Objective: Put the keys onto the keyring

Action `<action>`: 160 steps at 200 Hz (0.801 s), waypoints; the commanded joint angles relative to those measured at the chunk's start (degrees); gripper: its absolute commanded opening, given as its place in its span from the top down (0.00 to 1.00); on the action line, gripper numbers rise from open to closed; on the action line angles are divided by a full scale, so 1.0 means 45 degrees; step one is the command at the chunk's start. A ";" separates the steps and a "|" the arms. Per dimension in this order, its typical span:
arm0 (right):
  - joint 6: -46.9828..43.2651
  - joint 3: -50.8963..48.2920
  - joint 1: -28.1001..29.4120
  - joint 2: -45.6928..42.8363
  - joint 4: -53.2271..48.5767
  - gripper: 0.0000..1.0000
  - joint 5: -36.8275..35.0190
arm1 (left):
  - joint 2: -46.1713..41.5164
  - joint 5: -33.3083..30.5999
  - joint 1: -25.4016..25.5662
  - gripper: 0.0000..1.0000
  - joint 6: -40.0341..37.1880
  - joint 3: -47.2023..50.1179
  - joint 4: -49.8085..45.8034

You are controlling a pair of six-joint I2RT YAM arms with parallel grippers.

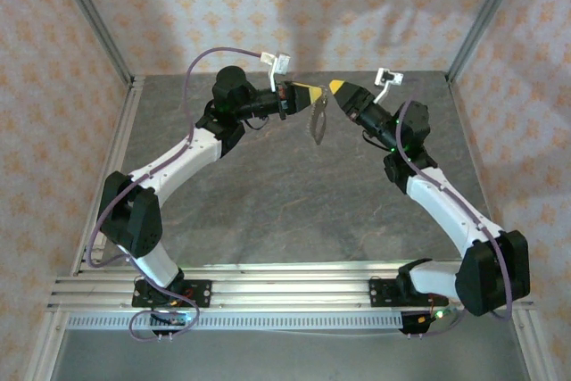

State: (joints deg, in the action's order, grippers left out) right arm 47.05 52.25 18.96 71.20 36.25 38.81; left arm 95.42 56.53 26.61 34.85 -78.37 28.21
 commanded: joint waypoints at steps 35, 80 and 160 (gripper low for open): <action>0.0353 -0.0604 0.0688 0.0385 0.1750 0.83 -0.0224 | -0.0008 0.0075 0.0093 1.00 0.0262 -0.0143 0.1098; 0.0551 -0.1124 0.0708 0.0225 0.2157 0.90 -0.0393 | 0.0033 0.0035 0.0112 1.00 0.0399 -0.0124 0.1262; 0.1016 -0.1468 0.0786 0.0073 0.2764 0.99 0.0110 | 0.0078 -0.0240 0.0150 1.00 0.0478 -0.0085 0.1349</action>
State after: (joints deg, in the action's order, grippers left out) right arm 50.65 46.72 21.63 72.27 45.76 36.42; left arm 95.90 56.38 26.89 36.69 -78.26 28.67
